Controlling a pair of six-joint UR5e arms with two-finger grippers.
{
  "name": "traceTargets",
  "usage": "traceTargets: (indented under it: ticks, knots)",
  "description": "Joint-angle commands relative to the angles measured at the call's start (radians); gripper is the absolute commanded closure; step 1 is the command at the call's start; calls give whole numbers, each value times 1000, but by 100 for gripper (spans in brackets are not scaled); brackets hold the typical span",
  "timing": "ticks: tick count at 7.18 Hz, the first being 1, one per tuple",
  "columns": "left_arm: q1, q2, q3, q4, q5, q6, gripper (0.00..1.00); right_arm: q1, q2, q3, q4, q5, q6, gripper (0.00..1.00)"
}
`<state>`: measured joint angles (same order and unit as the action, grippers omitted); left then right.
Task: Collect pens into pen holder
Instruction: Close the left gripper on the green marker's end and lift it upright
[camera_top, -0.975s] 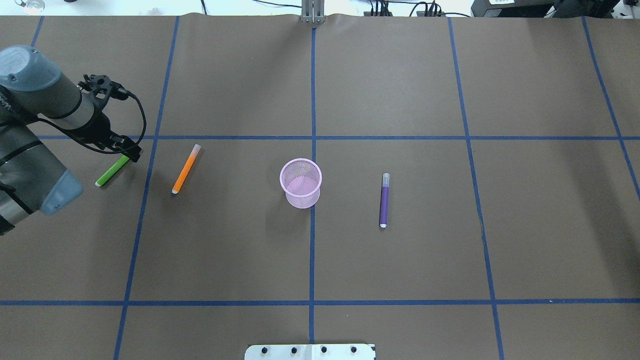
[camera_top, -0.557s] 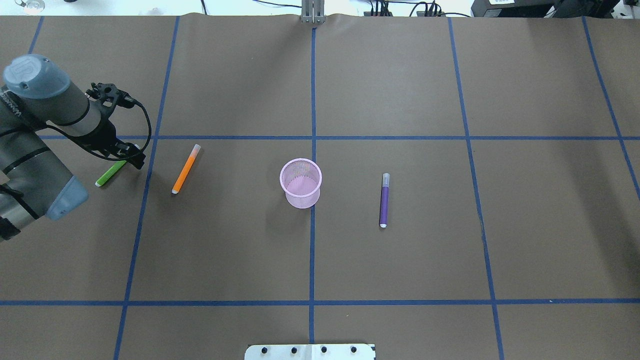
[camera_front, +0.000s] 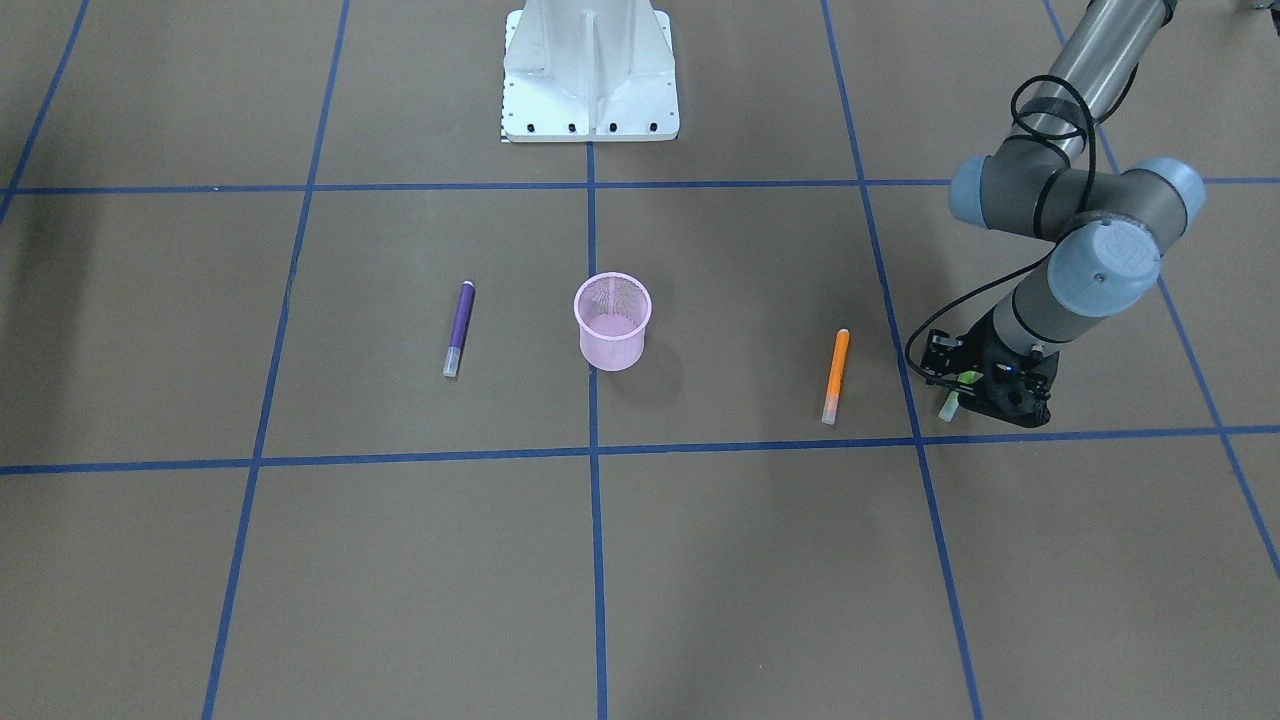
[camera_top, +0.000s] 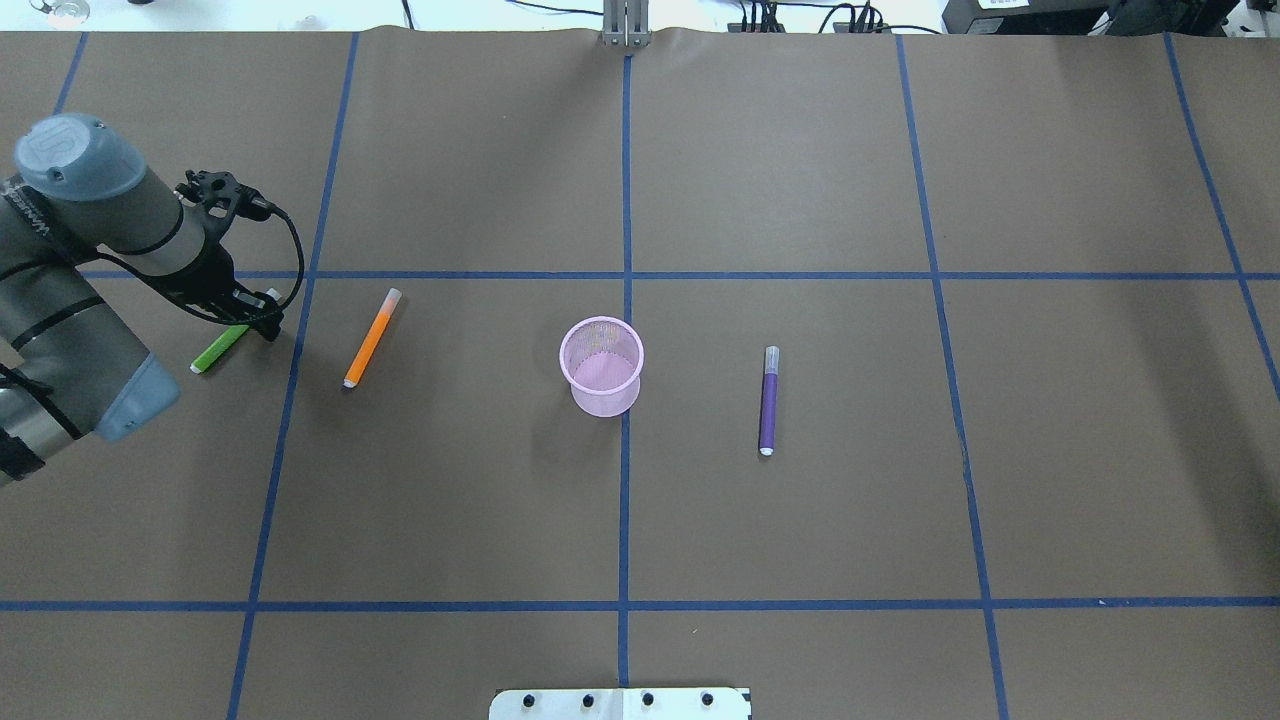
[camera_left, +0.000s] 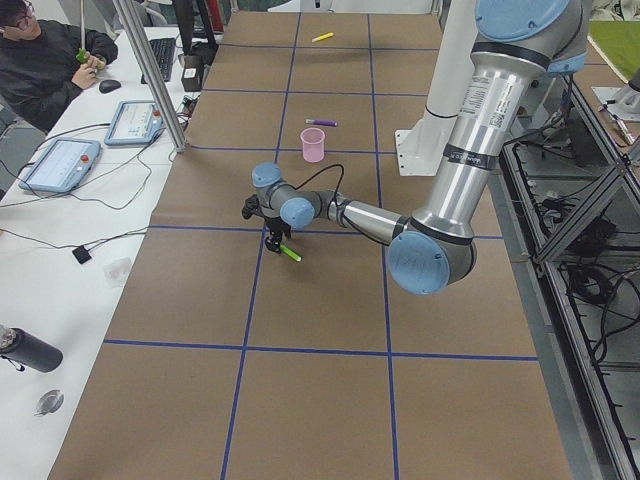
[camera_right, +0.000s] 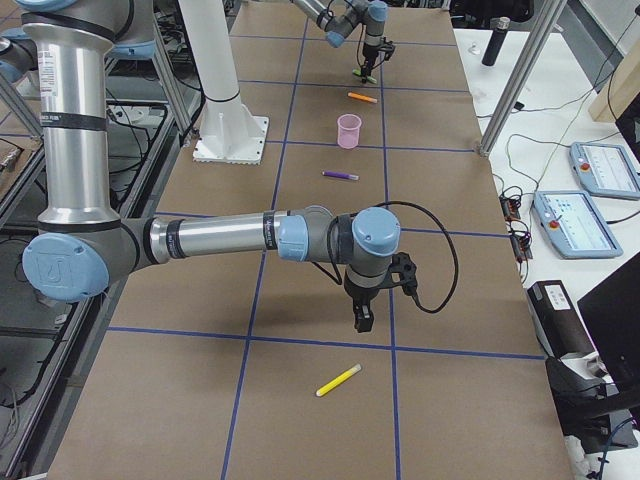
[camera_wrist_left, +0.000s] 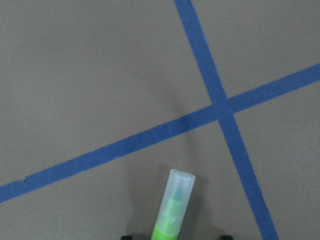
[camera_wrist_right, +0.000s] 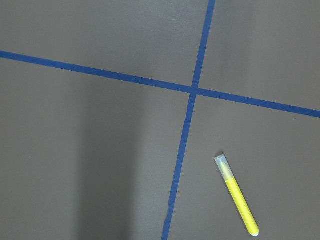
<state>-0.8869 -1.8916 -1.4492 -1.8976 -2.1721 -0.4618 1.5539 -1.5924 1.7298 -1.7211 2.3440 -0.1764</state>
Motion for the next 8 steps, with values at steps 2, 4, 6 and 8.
traceTargets:
  ticks: [2, 4, 6, 8]
  knots:
    - [-1, 2, -3, 0, -2, -3, 92, 0, 0, -1, 0, 0, 0, 0]
    - [-9, 9, -22, 3, -9, -14, 100, 0, 0, 4, -2, 9, 8, 0]
    - [-58, 8, -74, 18, -14, -15, 100, 0, 0, -6, -2, 11, 8, 0]
    - [-121, -4, -135, 23, -35, -24, 100, 0, -1, -10, -2, 28, 6, 0]
